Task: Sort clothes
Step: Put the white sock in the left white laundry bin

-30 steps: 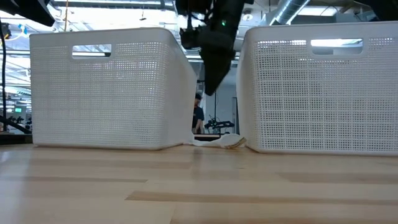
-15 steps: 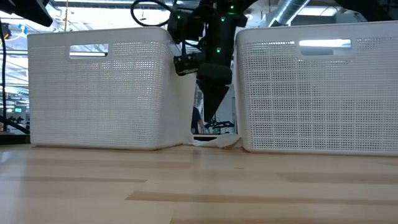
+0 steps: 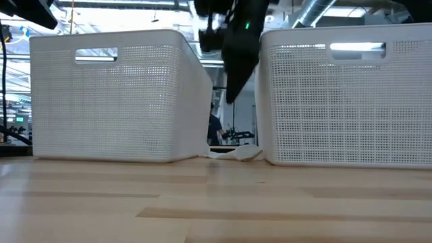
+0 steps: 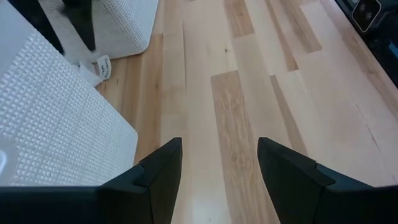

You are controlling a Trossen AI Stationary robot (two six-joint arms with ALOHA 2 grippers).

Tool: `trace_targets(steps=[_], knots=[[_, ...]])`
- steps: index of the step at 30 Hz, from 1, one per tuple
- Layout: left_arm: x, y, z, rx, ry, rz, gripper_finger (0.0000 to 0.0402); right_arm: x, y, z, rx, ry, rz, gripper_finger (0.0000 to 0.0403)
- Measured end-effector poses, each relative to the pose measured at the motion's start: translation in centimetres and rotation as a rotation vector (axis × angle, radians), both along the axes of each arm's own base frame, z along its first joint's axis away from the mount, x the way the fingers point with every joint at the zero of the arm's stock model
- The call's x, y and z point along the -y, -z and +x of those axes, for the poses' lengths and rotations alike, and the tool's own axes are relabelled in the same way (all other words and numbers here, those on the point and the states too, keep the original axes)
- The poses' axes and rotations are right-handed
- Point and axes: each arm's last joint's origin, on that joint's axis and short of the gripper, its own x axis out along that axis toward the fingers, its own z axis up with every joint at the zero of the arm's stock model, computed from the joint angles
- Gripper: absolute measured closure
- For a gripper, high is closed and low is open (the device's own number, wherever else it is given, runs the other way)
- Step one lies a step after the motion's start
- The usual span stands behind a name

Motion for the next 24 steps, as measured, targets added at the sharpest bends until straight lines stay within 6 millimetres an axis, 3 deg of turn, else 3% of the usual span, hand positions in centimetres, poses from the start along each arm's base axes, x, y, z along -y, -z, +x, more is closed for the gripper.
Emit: trace_targets(steps=[7,11,16,19,24], knots=[[0.0,-0.1,0.1,0.006,0.01,0.009,0.0198,-3.3,-5.3,-1.9,0.152,-0.054,0.004,0.0143],[0.4,-0.5,0.4,0.046,0.046,0.005,0.0198,-6.0,-8.9,-3.9,0.257,-0.126,0.011,0.0143],[1.0,-1.1,0.8,0.107,0.098,0.005,0.0198,-9.7,-11.7,-6.2,0.336,-0.231,0.032,0.0143],[1.3,-1.5,1.0,0.137,0.133,0.001,0.0198,-12.1,-12.6,-7.5,0.354,-0.289,0.053,0.0143],[1.4,-1.6,2.5,0.176,0.164,0.037,0.0198,-16.1,-12.1,-8.9,0.313,-0.345,0.094,0.0143]])
